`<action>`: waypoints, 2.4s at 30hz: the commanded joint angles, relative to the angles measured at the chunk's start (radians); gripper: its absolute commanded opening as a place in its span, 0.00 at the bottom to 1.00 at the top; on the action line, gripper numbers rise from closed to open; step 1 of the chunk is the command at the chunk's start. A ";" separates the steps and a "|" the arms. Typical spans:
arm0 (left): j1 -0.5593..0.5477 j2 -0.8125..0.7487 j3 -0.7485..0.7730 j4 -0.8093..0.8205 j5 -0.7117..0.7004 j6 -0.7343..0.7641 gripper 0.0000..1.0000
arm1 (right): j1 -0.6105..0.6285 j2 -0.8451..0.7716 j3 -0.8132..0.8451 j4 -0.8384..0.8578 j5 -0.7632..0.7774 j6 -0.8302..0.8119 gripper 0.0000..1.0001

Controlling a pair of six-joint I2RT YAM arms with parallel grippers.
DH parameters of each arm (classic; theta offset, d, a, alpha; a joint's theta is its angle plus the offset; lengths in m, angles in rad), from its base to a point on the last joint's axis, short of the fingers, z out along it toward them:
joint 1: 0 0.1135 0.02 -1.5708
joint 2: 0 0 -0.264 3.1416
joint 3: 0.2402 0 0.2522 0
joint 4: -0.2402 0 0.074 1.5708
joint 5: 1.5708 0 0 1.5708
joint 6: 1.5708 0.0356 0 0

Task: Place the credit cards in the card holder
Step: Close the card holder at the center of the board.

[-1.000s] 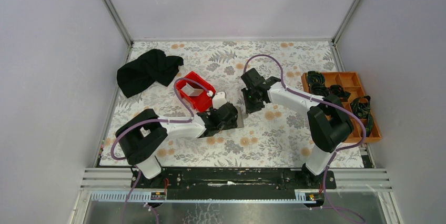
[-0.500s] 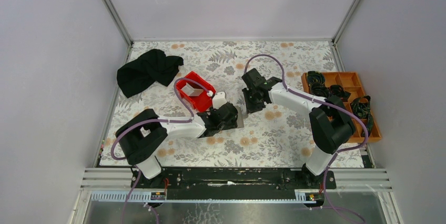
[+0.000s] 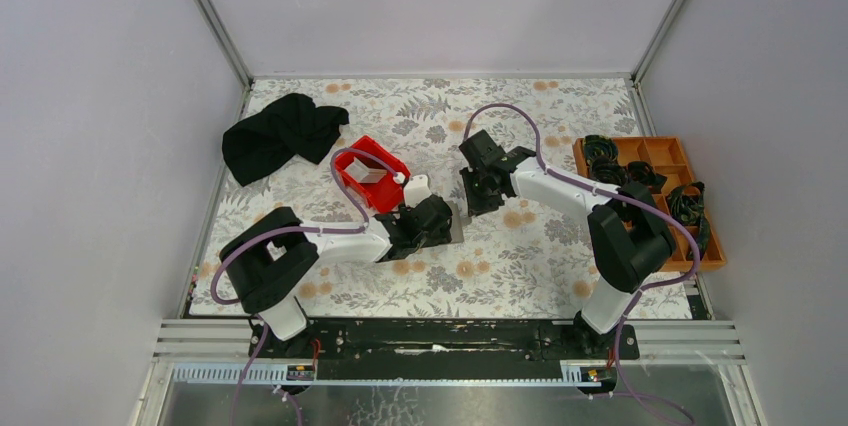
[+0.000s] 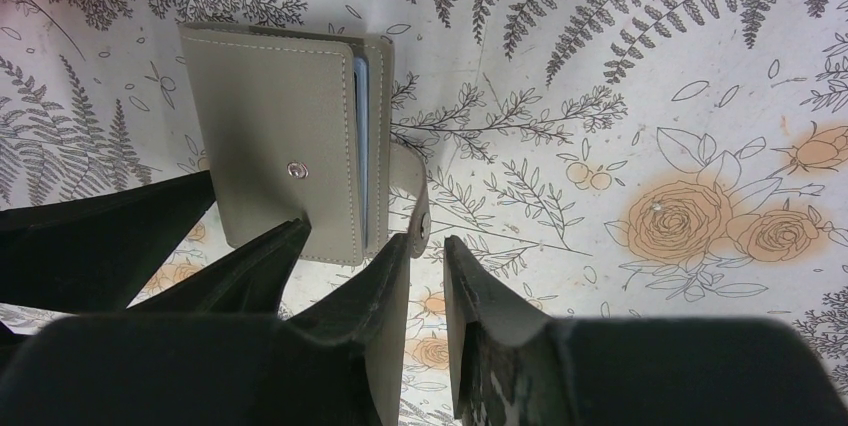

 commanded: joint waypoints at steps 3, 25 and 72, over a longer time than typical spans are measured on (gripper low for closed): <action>-0.008 0.047 -0.013 -0.043 0.018 -0.009 0.61 | 0.016 -0.050 0.005 0.010 -0.007 -0.003 0.27; -0.008 0.050 -0.012 -0.042 0.014 -0.009 0.61 | 0.030 -0.030 0.001 0.014 -0.011 0.000 0.29; 0.004 -0.095 -0.048 -0.107 -0.089 -0.001 0.67 | 0.036 0.024 0.047 0.002 -0.011 -0.024 0.06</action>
